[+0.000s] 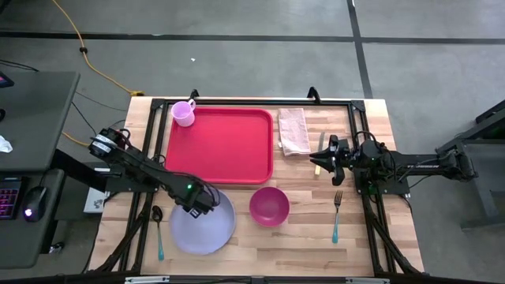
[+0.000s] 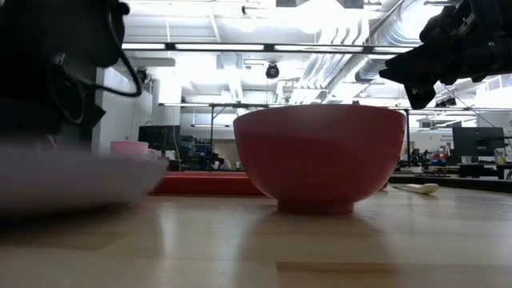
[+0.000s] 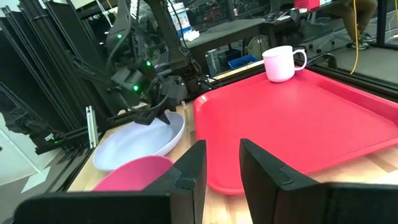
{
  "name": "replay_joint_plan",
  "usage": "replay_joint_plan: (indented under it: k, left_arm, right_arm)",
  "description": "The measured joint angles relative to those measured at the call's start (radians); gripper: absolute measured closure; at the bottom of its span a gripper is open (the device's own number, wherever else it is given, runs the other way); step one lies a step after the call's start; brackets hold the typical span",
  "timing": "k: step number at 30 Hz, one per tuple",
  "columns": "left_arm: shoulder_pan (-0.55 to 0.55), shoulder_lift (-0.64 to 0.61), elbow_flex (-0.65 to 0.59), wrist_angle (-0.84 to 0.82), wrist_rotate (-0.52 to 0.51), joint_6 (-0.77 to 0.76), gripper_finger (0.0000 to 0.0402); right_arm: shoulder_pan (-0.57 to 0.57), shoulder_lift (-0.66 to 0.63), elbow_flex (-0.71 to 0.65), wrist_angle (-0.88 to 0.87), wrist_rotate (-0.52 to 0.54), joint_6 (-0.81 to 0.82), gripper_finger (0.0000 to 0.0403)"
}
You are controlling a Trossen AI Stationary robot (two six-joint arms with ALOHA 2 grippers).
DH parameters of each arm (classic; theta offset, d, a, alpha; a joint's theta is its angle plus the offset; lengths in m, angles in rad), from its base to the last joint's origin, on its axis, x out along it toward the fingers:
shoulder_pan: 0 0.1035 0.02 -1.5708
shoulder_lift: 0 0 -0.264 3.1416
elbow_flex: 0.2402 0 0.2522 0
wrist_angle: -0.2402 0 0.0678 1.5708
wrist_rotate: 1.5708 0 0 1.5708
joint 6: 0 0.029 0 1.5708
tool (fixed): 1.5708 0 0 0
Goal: Set up tray
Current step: Put the purple plate on the red serving tray to the bottom right of the pink mug
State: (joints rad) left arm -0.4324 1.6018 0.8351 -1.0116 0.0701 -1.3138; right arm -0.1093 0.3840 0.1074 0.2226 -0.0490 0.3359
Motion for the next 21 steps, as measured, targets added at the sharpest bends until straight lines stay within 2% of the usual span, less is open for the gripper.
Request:
replay_joint_plan:
  k: [13,16,21]
  left_arm:
    - [0.0,-0.002,-0.024,0.013,0.018,-0.019,0.0201]
    - [0.0,-0.004,-0.023,0.011,0.017,-0.019,0.0232]
    - [0.0,-0.005,-0.007,0.011,0.006,0.005,0.0309]
  right_arm:
    - [0.0,0.0,0.0,0.0,-0.011,0.023,0.0329]
    - [0.0,0.0,0.0,0.0,-0.011,0.028,0.0329]
    - [0.0,0.0,0.0,0.0,-0.011,0.031,0.0329]
